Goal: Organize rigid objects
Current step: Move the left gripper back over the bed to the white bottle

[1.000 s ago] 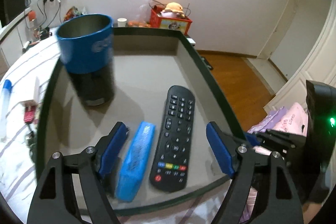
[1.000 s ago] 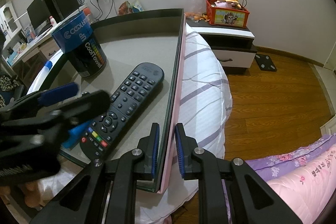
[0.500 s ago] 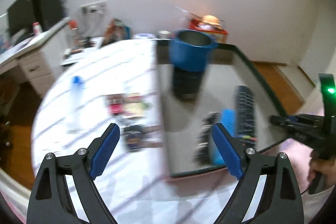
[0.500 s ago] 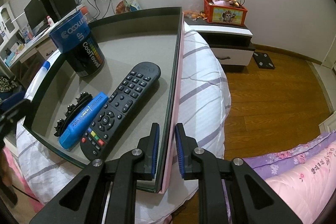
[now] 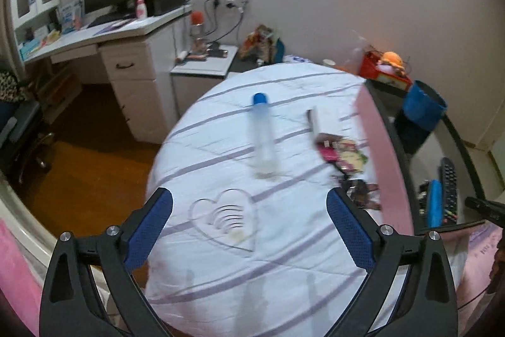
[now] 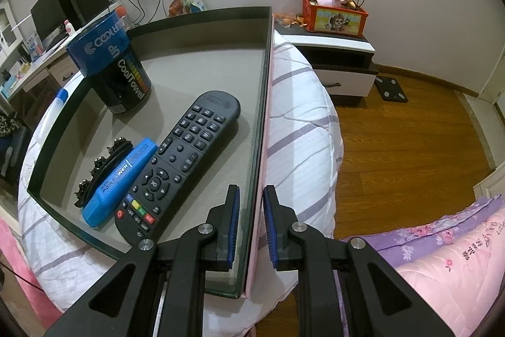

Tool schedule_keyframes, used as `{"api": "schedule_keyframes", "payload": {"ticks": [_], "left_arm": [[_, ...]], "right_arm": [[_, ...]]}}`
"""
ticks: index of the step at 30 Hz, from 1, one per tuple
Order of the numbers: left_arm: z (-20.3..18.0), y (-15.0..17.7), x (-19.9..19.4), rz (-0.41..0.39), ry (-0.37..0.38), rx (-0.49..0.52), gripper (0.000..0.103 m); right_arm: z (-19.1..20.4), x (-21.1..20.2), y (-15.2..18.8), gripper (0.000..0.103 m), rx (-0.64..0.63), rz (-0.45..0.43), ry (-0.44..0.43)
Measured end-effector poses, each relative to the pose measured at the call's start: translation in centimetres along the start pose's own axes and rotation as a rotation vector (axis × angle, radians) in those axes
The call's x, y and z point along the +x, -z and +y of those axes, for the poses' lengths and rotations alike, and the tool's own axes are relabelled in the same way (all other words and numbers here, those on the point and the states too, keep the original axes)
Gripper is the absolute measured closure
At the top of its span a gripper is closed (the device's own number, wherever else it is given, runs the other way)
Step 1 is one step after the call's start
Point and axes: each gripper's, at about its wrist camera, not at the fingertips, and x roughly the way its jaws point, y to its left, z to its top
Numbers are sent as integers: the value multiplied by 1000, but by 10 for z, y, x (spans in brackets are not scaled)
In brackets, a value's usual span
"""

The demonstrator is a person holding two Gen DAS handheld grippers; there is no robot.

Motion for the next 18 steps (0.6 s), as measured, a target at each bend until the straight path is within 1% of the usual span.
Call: {"api": "schedule_keyframes", "payload": {"ticks": [4,11,14,18], "left_arm": [[10,1,7,12,-10,-5,4],[5,-5,24,31,-20,30,4],[-1,-11,39,52,-46,60,4],[-5,-21,64,83,-73,56,4]], "right_arm": [[0,1,0,86,2,3,2],[0,1,-1,86,3,3,0],[0,1,0,86,2,4,0],[-1,1,-1,86,1,2,-1]]}}
